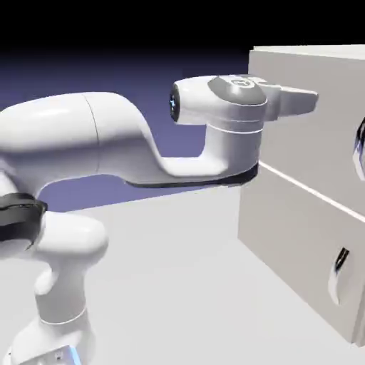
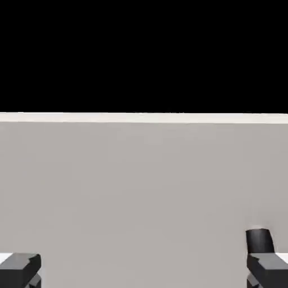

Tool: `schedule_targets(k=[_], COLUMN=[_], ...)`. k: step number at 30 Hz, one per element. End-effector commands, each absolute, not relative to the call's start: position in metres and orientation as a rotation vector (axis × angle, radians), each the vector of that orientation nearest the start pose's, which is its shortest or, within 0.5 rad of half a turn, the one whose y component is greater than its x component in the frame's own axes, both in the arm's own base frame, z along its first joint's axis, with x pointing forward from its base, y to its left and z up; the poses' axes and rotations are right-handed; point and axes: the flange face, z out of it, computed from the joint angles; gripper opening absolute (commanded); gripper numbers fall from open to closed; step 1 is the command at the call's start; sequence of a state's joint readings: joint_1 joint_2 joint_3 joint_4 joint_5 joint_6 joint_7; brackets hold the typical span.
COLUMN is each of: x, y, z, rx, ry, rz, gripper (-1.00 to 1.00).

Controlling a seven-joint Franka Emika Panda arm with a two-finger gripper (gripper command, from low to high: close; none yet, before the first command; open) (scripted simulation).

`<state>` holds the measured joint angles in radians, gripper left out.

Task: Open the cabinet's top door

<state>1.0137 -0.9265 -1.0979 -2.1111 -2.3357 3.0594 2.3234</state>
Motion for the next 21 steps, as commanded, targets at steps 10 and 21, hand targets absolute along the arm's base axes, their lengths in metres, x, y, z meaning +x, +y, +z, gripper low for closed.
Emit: schedule_targets(k=[10, 21], x=[0.476, 0.537], y=[-0.197, -0.206], z=[0.545, 0.526], rx=[-1.755, -1.762], ry=[0.688, 0.693], rz=[-1.737, -1.736], gripper=[0.00, -1.00])
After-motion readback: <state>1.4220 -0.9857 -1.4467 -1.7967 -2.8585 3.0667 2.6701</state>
